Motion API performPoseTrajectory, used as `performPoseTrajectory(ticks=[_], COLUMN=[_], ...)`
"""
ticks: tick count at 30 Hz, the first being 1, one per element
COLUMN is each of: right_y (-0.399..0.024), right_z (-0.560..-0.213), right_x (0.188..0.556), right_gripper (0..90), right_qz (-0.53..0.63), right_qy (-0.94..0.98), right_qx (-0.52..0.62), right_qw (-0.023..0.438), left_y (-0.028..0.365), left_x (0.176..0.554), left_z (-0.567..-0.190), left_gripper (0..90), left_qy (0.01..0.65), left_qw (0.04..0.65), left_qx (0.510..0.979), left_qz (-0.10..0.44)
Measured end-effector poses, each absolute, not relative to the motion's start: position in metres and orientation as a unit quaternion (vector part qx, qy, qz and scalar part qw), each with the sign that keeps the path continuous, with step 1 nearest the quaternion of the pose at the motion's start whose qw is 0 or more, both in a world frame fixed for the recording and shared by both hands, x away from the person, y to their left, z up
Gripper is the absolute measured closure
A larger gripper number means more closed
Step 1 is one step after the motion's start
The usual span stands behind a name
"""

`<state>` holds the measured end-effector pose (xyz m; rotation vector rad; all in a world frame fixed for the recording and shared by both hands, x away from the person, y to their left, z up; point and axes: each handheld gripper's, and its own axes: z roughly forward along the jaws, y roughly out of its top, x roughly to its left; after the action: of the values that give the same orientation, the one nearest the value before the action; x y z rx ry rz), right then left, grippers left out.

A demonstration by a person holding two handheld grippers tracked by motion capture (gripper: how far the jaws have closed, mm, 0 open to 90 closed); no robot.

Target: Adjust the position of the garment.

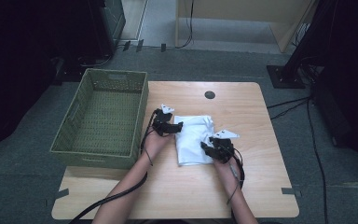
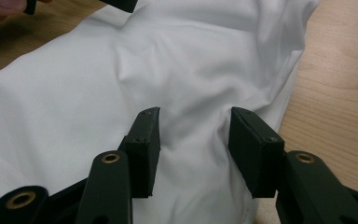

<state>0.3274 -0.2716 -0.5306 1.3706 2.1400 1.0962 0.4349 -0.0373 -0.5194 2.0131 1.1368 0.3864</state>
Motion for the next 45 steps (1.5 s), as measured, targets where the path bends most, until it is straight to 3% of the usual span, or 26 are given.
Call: performPoseTrajectory(ticks=[37, 45], right_y=[-0.239, -0.241], right_z=[-0.53, -0.525], right_x=[0.336, 0.333], right_gripper=[52.0, 42.4], right_qz=[0.393, 0.4], right_qy=[0.775, 0.77], right_qx=[0.462, 0.465], right_qw=[0.18, 0.176], left_y=[-0.017, -0.014], left_x=[0.442, 0.441], left_z=[-0.527, -0.527], left_gripper=[26.6, 44.7], left_qy=[0.454, 0.453], left_qw=[0.372, 0.382], left_qx=[0.789, 0.785], left_qz=[0.183, 0.182])
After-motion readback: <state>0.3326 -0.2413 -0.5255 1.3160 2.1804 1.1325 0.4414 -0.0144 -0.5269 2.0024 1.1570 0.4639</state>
